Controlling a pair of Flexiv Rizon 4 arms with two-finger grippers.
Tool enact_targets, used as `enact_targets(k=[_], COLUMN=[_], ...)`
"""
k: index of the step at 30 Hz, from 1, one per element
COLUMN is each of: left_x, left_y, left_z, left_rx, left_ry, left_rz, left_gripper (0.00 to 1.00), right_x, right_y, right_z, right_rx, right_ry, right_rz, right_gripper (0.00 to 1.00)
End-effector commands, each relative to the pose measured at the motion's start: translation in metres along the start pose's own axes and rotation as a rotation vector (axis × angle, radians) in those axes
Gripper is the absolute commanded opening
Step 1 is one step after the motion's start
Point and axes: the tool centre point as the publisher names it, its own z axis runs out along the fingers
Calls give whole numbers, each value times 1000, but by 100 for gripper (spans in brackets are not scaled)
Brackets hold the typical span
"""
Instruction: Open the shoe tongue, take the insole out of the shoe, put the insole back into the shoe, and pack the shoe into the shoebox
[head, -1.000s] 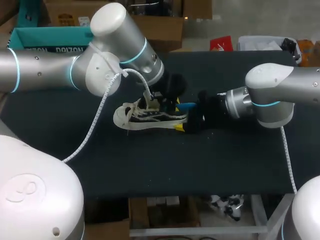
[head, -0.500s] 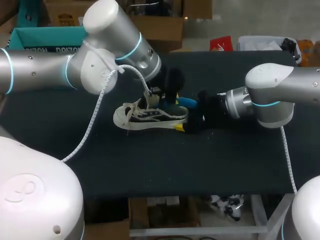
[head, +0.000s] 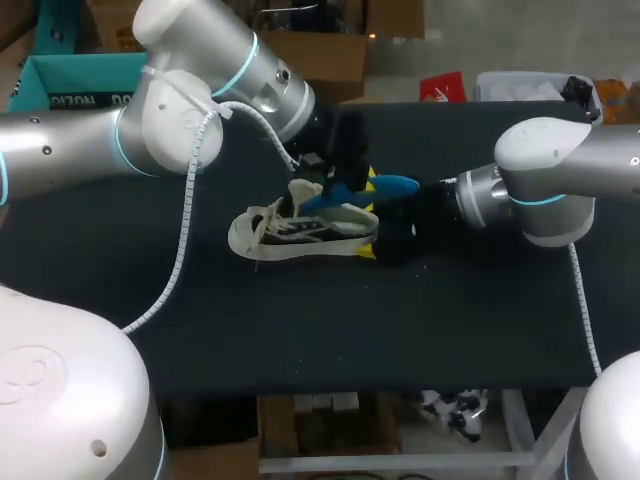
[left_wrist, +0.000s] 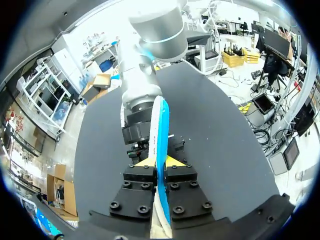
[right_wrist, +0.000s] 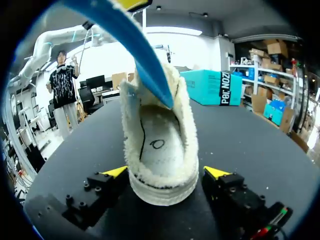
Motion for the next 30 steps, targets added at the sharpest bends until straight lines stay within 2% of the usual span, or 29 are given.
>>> enact_targets(k=[1,9,12,24,30], left_x=[1,5,4,-7,-8], left_y=[-8,-30,-38,-55,-47], left_z=[-6,-26,-46,-123,-153], left_rx=[46,172,249,536,634], left_ry=[13,36,38,120,140], left_rz=[17,37,45,81,73], left_gripper=[0,0,0,0,0], right_x=[9,18,15,-12,-25], right_y=[9,15,32,89,116], right_z=[-23,-55,-64,-75,-64], right_rx=[47,119,171,469,657], right_ry=[-10,-17,-11,70,117], right_rz=[9,28,11,-54,-81], right_gripper=[100,100,100,100,100])
